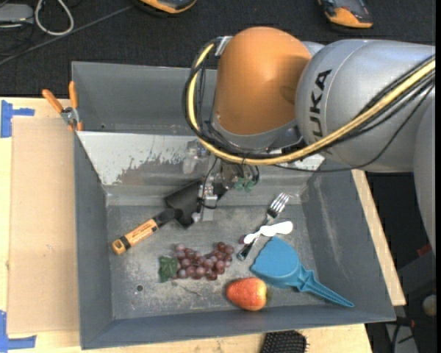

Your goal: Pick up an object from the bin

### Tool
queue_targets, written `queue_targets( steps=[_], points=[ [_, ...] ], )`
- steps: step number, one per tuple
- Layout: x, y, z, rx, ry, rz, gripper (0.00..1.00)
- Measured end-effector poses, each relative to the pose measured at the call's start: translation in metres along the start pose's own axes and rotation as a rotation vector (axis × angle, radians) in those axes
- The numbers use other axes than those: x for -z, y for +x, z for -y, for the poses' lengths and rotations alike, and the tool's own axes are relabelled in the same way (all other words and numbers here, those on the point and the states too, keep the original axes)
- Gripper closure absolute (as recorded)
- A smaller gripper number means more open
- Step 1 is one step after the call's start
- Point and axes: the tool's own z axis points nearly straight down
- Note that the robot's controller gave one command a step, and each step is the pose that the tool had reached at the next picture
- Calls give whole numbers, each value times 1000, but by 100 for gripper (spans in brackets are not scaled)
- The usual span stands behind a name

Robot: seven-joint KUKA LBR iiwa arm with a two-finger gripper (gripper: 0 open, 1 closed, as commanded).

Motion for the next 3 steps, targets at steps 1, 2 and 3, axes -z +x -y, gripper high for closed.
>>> queue_targets(
  steps=[1,2,3],
  points=[
    [5,-1,1,-4,-1,8,0],
    [-65,-8,27,99,-1,9,0],
    [-77,-18,60,262,0,14,0]
  ],
)
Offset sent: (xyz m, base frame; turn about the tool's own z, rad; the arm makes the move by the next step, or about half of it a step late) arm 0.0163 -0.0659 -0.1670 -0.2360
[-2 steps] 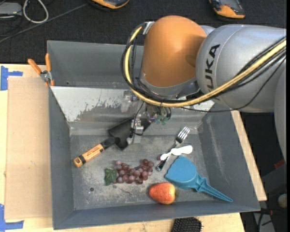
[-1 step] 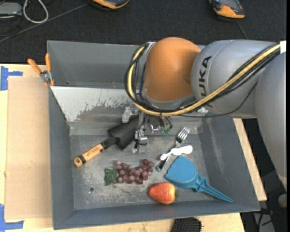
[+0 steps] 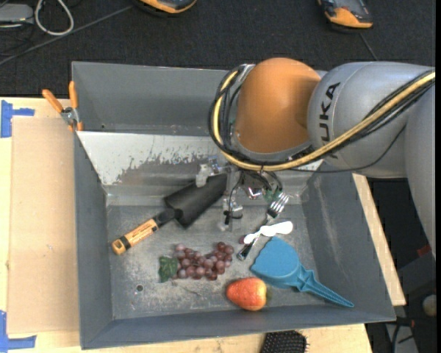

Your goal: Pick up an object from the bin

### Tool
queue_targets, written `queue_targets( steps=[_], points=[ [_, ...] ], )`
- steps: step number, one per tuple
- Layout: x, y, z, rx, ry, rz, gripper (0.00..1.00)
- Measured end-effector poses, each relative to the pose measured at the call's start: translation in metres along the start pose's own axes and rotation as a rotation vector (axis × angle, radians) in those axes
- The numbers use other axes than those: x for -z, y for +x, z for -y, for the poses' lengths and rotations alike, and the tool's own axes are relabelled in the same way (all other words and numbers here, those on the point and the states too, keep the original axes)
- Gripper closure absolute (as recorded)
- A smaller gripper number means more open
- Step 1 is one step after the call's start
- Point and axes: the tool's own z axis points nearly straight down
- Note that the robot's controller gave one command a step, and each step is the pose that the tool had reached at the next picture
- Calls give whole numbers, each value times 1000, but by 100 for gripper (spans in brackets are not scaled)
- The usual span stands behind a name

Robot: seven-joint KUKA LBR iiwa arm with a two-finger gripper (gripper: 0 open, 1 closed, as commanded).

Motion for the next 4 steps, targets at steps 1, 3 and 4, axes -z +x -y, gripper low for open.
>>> queue_targets(
  steps=[1,3,4],
  points=[
    [-42,-29,-103,107,-3,-5,0],
    [-89,-35,-126,370,16,-18,100],
    [-89,-35,-126,367,14,-17,100]
  ],
)
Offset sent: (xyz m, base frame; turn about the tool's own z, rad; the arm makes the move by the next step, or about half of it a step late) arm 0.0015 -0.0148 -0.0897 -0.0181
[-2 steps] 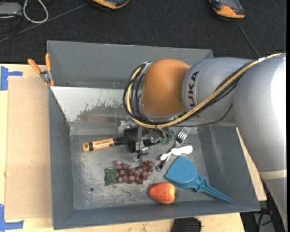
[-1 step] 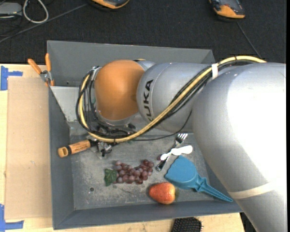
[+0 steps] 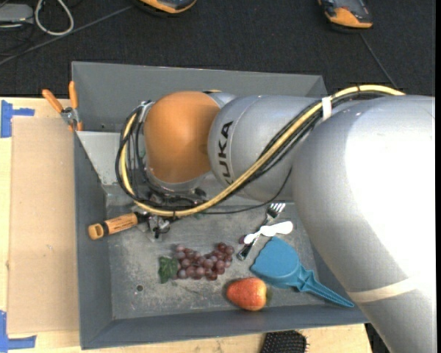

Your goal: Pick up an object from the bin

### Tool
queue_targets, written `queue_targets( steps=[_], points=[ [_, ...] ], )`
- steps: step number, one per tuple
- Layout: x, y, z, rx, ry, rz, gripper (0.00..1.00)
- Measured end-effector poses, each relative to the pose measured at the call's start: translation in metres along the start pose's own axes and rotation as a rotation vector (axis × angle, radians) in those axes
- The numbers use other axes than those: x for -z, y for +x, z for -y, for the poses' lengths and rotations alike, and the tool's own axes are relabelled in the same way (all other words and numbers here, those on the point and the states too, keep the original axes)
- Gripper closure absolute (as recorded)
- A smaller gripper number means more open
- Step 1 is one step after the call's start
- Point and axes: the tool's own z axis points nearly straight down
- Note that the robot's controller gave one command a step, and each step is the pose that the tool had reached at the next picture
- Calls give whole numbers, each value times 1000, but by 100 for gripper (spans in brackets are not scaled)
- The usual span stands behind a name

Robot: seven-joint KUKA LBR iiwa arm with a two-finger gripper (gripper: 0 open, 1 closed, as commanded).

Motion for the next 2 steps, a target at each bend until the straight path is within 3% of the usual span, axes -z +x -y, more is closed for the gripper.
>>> queue_targets(
  steps=[1,2],
  points=[
    [13,2,-5,-3,-12,0,100],
    [54,0,-6,0,-12,6,100]
  ],
)
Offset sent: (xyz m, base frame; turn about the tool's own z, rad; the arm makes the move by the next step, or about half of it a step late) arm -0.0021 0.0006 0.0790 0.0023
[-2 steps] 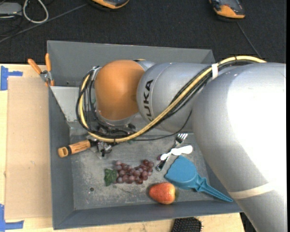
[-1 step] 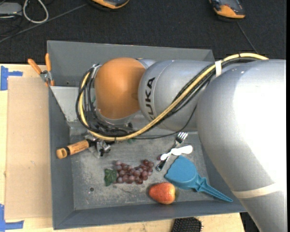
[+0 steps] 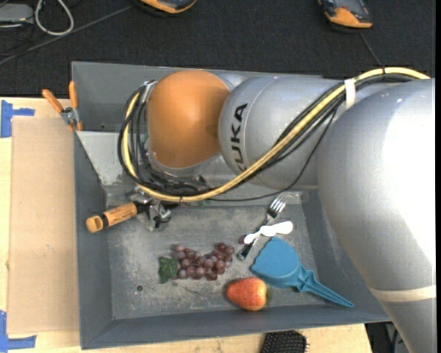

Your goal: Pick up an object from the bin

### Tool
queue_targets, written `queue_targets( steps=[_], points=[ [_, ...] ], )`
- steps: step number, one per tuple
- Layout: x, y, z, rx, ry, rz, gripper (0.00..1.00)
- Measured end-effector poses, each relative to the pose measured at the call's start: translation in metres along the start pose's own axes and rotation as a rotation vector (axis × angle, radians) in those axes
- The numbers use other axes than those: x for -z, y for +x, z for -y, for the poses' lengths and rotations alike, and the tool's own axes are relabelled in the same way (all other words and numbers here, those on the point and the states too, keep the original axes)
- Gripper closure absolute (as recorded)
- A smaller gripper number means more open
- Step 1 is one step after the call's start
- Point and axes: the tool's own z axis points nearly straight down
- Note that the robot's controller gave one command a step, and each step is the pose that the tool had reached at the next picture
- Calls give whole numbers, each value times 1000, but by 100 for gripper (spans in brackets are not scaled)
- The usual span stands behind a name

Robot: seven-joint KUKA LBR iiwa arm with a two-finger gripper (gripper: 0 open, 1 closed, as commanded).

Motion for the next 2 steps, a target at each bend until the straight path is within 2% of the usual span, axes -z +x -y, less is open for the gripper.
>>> queue_targets(
  steps=[2],
  points=[
    [66,2,3,-1,0,2,100]
  ],
)
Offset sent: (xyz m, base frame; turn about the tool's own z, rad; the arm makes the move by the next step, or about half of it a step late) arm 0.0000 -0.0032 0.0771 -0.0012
